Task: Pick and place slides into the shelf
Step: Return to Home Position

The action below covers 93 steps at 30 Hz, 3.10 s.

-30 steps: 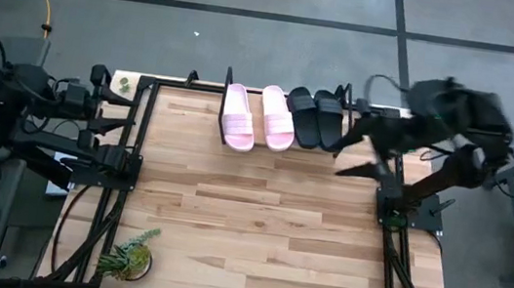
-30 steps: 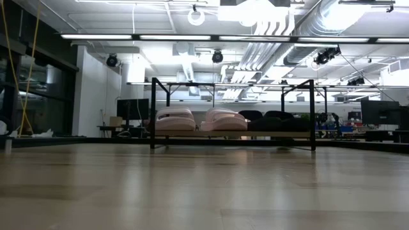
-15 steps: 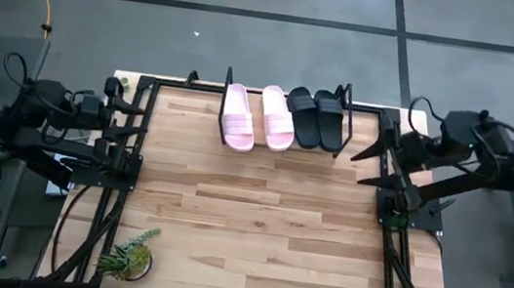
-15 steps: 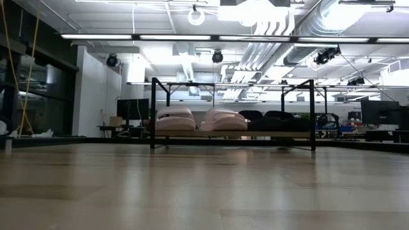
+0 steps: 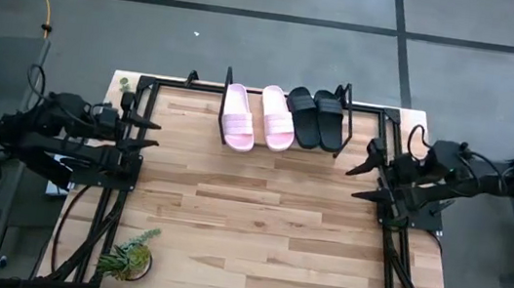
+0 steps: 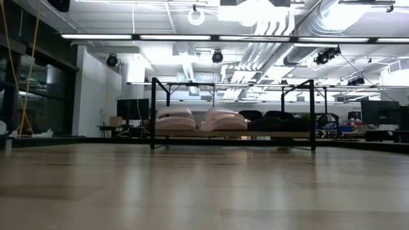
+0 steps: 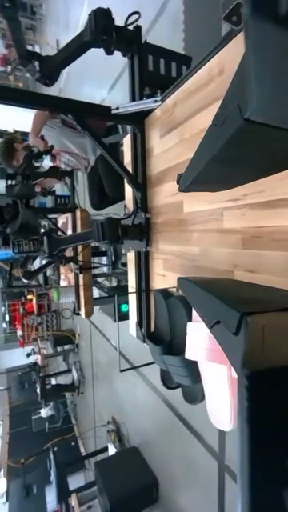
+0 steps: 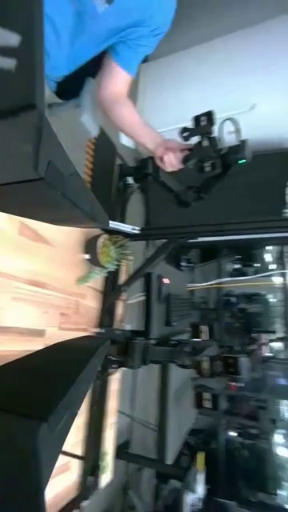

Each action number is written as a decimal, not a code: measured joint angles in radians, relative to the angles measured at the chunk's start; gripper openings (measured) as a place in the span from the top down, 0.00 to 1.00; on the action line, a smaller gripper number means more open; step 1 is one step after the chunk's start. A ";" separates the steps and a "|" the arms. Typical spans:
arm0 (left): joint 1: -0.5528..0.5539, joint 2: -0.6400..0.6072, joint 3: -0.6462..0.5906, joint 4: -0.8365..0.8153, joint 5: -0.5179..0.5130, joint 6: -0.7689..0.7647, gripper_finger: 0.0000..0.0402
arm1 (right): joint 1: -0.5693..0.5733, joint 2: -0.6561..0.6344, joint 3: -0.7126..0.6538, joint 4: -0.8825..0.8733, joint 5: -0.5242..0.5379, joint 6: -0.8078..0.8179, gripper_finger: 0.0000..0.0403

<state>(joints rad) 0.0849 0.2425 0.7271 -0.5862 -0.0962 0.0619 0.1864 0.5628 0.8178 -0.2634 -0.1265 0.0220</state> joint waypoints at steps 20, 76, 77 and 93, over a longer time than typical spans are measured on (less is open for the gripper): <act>0.000 -0.235 -0.260 0.173 -0.038 -0.071 0.58 | 0.000 -0.059 -0.083 0.085 -0.113 -0.062 0.44; 0.000 -0.236 -0.719 0.699 0.062 -0.242 0.58 | -0.009 -0.231 -0.749 0.854 -0.172 0.134 0.44; 0.000 -0.236 -0.719 0.695 0.062 -0.240 0.58 | -0.009 -0.231 -0.749 0.842 -0.172 0.133 0.44; 0.000 -0.236 -0.719 0.679 0.062 -0.231 0.58 | -0.043 -0.407 -0.749 0.652 -0.179 0.139 0.44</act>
<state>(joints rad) 0.0845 0.0063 0.0082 0.0929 -0.0338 -0.1692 0.1436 0.1560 0.0685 0.3886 -0.3057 0.1609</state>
